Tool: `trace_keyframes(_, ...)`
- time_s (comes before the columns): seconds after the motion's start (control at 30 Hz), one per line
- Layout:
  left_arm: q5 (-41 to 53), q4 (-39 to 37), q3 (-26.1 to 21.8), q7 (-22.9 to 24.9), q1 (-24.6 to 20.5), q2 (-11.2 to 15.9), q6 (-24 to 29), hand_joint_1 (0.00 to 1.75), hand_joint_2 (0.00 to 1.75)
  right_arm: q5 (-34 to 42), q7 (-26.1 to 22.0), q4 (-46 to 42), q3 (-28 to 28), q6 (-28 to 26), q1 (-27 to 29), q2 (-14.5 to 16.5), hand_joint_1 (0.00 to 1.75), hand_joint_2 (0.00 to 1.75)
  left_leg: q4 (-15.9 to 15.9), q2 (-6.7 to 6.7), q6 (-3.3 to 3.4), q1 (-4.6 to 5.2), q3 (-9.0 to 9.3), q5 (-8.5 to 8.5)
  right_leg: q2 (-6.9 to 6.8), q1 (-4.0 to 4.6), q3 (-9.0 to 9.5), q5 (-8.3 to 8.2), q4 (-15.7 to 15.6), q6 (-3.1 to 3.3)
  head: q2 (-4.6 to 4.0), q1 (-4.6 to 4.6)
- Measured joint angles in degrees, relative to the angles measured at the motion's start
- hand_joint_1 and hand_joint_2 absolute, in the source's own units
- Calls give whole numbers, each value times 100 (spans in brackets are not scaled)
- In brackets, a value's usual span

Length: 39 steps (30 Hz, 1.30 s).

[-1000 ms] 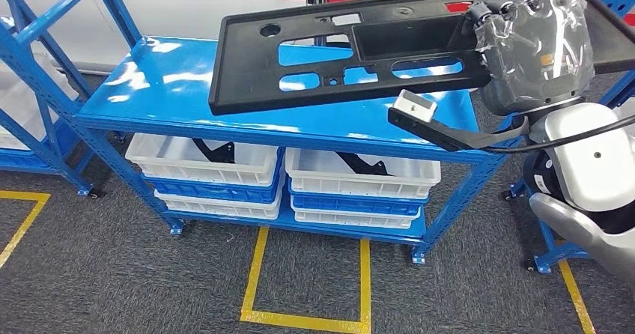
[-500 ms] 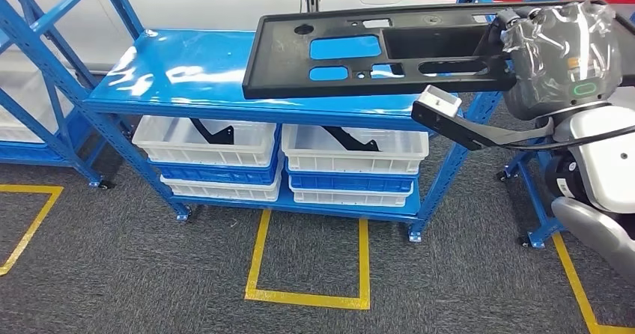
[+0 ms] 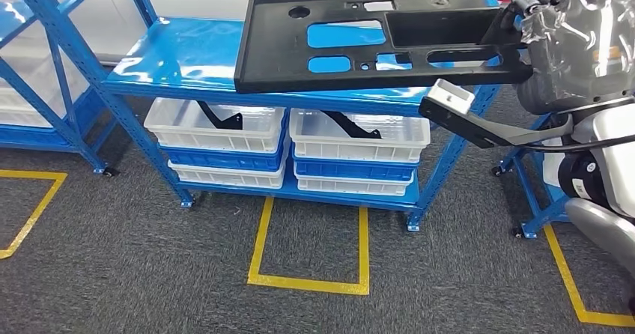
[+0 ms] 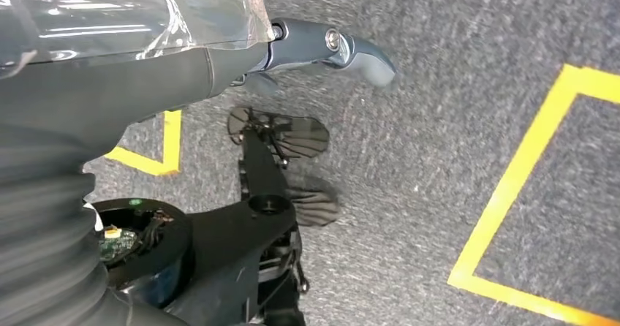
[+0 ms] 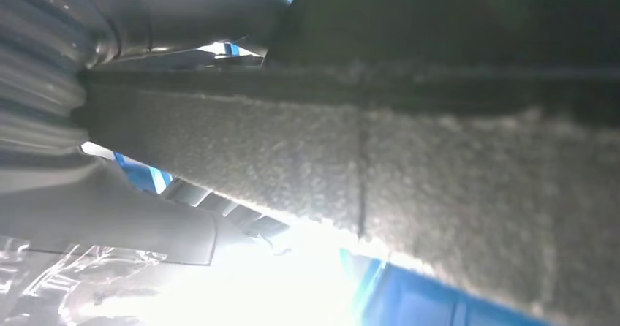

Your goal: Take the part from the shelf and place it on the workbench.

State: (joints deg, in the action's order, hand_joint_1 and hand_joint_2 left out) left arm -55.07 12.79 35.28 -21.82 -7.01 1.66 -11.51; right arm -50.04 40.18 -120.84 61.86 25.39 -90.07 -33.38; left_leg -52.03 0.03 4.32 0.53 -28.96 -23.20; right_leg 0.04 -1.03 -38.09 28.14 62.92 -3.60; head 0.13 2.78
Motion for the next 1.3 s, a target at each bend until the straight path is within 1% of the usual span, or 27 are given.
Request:
trace_keyframes(0.07, 11, 0, 1, 26, 4, 2, 2, 0, 175, 32, 0, -19, -31, 27, 8, -20, 175, 175, -13, 6, 5, 1, -128, 97, -1, -12, -188, 342, 735, -34, 0, -1)
trace_keyframes(0.1, 23, 0, 1, 45, 5, 1, 2, 0, 175, 38, 0, -32, -40, 57, 15, -33, 175, 175, -25, 9, -3, -1, -196, 144, -2, -19, -163, 334, 871, -48, 0, 1)
trace_keyframes(0.13, 38, 0, 2, 64, 6, 2, 2, 0, 175, 37, -1, -46, -53, 99, 22, -45, 175, 175, -44, 10, -15, -7, -265, 185, -3, -29, -21, 217, 766, -60, 0, 1)
trace_keyframes(0.2, 74, 0, 3, 94, 6, 11, 2, 0, 175, 22, -1, -83, -114, 202, 38, -70, 175, 175, -111, 8, -58, -18, -391, 248, -7, -59, 532, -46, 2, -94, 0, 1)
trace_keyframes(0.27, 100, 0, 8, 116, 5, 37, 2, 0, 175, 0, 1, -122, -208, 309, 63, -95, 175, 175, -178, -3, -120, -2, -487, 304, 3, -55, 969, -105, -695, -73, 0, 3)
trace_keyframes(0.3, 114, 0, 16, 138, 6, 50, 2, 0, 175, -13, 1, -140, -255, 370, 81, -111, 175, 175, -196, -10, -150, 10, -524, 343, 9, -46, 1025, -83, -828, -41, 0, 6)
trace_keyframes(0.4, 164, -3, 60, 207, 29, 68, 0, 0, 175, -50, 1, -184, -371, 531, 148, -147, 175, 175, -261, -22, -238, 5, -645, 376, 4, -44, 888, -184, -813, 115, 0, 10)
trace_keyframes(0.47, 185, -4, 102, 218, 38, 74, -1, 0, 175, -55, 0, -214, -432, 592, 166, -157, 175, 175, -670, -22, -292, -20, -827, -19, -7, -52, 757, -300, -817, 218, 0, 11)
trace_keyframes(0.53, 203, -4, 135, 222, 24, 74, 1, 0, 175, -51, 0, -239, -487, 646, 164, -160, 175, 175, -1509, -21, -331, -37, -1077, -603, -8, -33, 603, -423, -812, 265, 0, 12)
trace_keyframes(0.57, 214, -4, 145, 222, 13, 74, 1, 0, 175, -46, 0, -250, -507, 673, 163, -161, 175, 175, -1882, -21, -338, -40, -1152, -777, -7, -21, 527, -484, -810, 274, 0, 13)
trace_keyframes(0.6, 227, -4, 156, 221, 0, 74, 1, 0, 175, -41, -1, -261, -522, 700, 162, -161, 175, 175, -2078, -22, -333, -39, -1136, -820, -5, -7, 451, -545, -808, 277, 0, 13)
trace_keyframes(0.63, 241, -4, 168, 221, -16, 74, 1, 0, 175, -33, -1, -272, -533, 727, 160, -161, 175, 175, -2040, -22, -310, -32, -1009, -747, -1, 10, 379, -605, -808, 278, 0, 13)
trace_keyframes(0.7, 270, -4, 194, 220, -61, 77, 0, 0, 175, -6, -1, -283, -563, 768, 143, -161, 175, 175, -1360, -26, -201, 5, -466, -484, 4, 38, 254, -721, -807, 275, 0, 13)
trace_keyframes(0.77, 293, -4, 228, 220, -124, 89, -7, 0, 175, 19, 0, -284, -616, 790, 114, -163, 175, 175, -491, -18, -87, 72, 122, -410, -1, 57, 171, -826, -812, 248, 0, 10)
trace_keyframes(0.8, 298, -4, 247, 220, -151, 96, -14, 0, 175, 25, 0, -285, -641, 796, 102, -164, 175, 175, -236, -18, -66, 103, 274, -416, -11, 49, 151, -878, -818, 227, 0, 11)
trace_keyframes(0.83, 300, -4, 265, 221, -171, 99, -20, 0, 175, 25, 0, -285, -658, 801, 91, -162, 175, 175, -113, -16, -64, 125, 325, -416, -23, 42, 140, -930, -830, 198, 0, 13)
trace_keyframes(0.9, 301, -4, 287, 231, -183, 95, -21, 0, 175, 24, 0, -284, -670, 810, 80, -157, 175, 175, -65, -17, -43, 122, 242, -288, -32, 25, 108, -987, -844, 133, 0, 20)
trace_keyframes(0.93, 301, -4, 295, 238, -187, 90, -19, 0, 175, 23, -1, -282, -675, 816, 72, -156, 175, 175, -38, -7, -11, 107, 189, -211, -25, 24, 51, -875, -764, 101, 0, 15)
trace_keyframes(0.97, 300, -4, 302, 247, -190, 86, -17, 0, 175, 23, -1, -281, -681, 825, 62, -157, 175, 175, -11, 4, 14, 86, 123, -122, -13, 27, -34, -653, -575, 70, 0, 12)
trace_keyframes(1.03, 301, -4, 316, 251, -199, 81, -16, 0, 175, 20, -1, -281, -694, 845, 42, -160, 175, 175, -3, 17, 37, 60, -29, 18, -1, 11, -254, -43, 146, 12, 0, 3)
trace_keyframes(1.07, 304, -4, 323, 234, -198, 79, -16, 0, 175, 18, -1, -281, -697, 861, 38, -160, 175, 175, -5, 20, 31, 52, -113, 81, -2, -5, -335, 140, 549, -21, 0, 4)
trace_keyframes(1.1, 309, -4, 331, 210, -196, 75, -16, 0, 175, 10, -1, -281, -699, 875, 40, -160, 175, 175, -9, 24, 19, 44, -195, 141, -2, -22, -361, 175, 845, -53, 0, 3)
trace_keyframes(1.13, 310, -4, 337, 186, -195, 72, -16, 0, 175, -3, -1, -281, -699, 889, 41, -160, 175, 175, -16, 28, -1, 32, -276, 197, -3, -42, -299, 77, 961, -84, 0, 3)
trace_keyframes(1.17, 308, -4, 343, 170, -195, 69, -16, 0, 175, -20, -1, -281, -699, 894, 39, -160, 175, 175, -30, 32, -27, 14, -352, 249, -5, -63, -133, -90, 859, -117, 0, 3)
trace_keyframes(1.2, 303, -4, 351, 168, -196, 68, -16, 0, 175, -40, -1, -281, -699, 894, 34, -160, 175, 175, -57, 35, -58, -6, -420, 289, -8, -87, 146, -235, 538, -153, 0, 3)
trace_keyframes(1.23, 297, -4, 360, 170, -197, 70, -16, 0, 175, -62, -1, -280, -699, 891, 23, -158, 175, 175, -96, 29, -93, -16, -488, 317, 3, -102, 482, -270, 97, -187, 0, 3)
trace_keyframes(1.3, 293, -4, 379, 173, -211, 78, -16, 0, 175, -94, -1, -280, -699, 883, -8, -153, 175, 175, -179, 8, -167, -9, -597, 371, 48, -106, 950, -133, -630, -154, 0, 5)
